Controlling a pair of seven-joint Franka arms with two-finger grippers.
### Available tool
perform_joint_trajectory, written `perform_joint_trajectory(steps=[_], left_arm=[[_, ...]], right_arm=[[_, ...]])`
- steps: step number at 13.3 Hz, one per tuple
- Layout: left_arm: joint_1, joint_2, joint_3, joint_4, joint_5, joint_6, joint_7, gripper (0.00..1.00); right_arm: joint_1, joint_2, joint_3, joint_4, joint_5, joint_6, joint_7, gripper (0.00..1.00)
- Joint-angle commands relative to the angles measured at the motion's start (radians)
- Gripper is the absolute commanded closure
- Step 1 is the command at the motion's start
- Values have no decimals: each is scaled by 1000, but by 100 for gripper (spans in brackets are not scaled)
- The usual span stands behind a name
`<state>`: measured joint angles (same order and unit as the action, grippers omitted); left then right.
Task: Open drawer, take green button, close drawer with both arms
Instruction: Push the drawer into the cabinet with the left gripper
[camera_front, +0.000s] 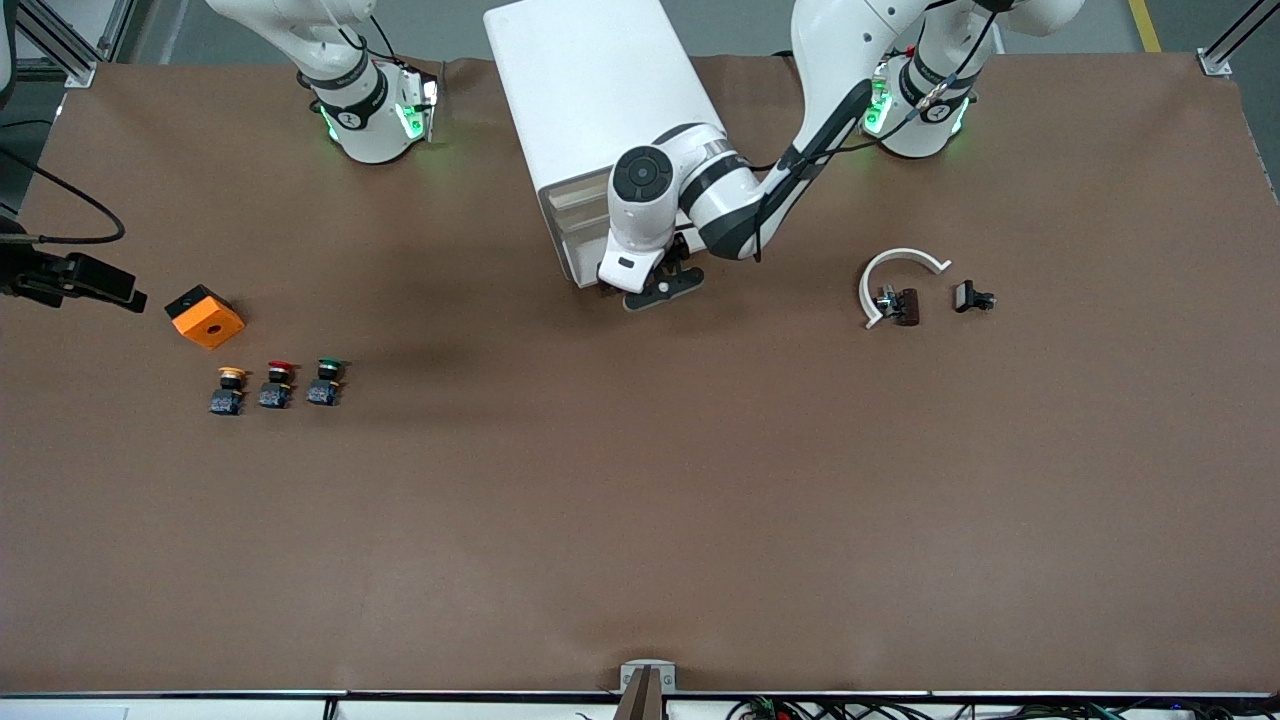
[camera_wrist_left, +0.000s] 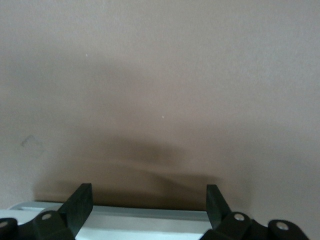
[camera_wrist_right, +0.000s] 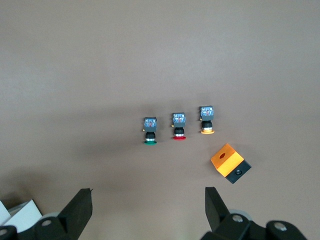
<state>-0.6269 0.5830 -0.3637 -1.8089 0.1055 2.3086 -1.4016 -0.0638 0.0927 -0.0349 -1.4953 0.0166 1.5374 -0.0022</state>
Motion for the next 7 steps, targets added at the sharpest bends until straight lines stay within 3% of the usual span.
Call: perform_joint_trajectory(steps=[1, 7], left_arm=[[-16, 5, -3, 3, 14, 0, -45, 0], [-68, 8, -5, 5, 10, -9, -89, 0]], right_arm=[[-19, -2, 9, 90, 5, -54, 22, 0], [-25, -7, 10, 106, 11, -157, 24, 0]])
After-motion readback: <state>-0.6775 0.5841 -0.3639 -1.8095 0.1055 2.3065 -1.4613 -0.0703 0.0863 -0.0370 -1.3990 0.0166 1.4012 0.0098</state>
